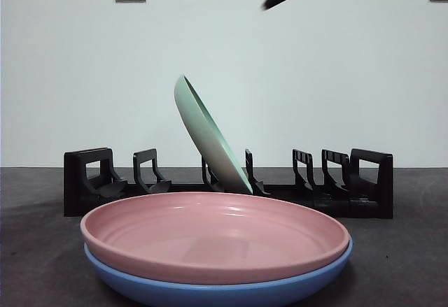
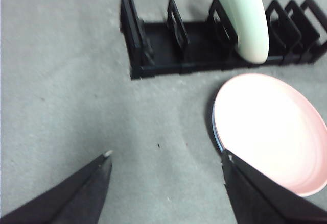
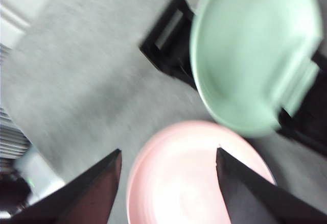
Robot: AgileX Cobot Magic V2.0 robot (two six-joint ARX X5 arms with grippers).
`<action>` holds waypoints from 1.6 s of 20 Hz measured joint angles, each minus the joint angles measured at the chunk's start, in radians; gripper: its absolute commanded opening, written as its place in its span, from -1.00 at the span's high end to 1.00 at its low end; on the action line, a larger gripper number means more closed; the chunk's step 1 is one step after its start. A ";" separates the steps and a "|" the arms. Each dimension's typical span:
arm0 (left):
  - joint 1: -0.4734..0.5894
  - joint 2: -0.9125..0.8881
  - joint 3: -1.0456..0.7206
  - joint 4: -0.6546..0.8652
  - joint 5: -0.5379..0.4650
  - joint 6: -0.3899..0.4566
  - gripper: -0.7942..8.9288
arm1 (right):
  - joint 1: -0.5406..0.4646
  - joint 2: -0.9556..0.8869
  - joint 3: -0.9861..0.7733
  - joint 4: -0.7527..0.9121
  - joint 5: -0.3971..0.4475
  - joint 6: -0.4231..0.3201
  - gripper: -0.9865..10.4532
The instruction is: Place the plate
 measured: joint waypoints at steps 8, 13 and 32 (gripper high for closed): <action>0.000 -0.014 0.000 0.000 -0.007 -0.002 0.13 | -0.034 0.413 0.339 0.018 -0.054 -0.048 0.32; 0.000 -0.014 0.000 0.000 -0.008 -0.002 0.13 | -0.037 0.545 0.418 0.021 -0.054 -0.055 0.32; 0.000 -0.014 0.000 0.010 -0.031 -0.014 0.13 | -0.035 0.441 0.805 -0.419 -0.152 -0.189 0.81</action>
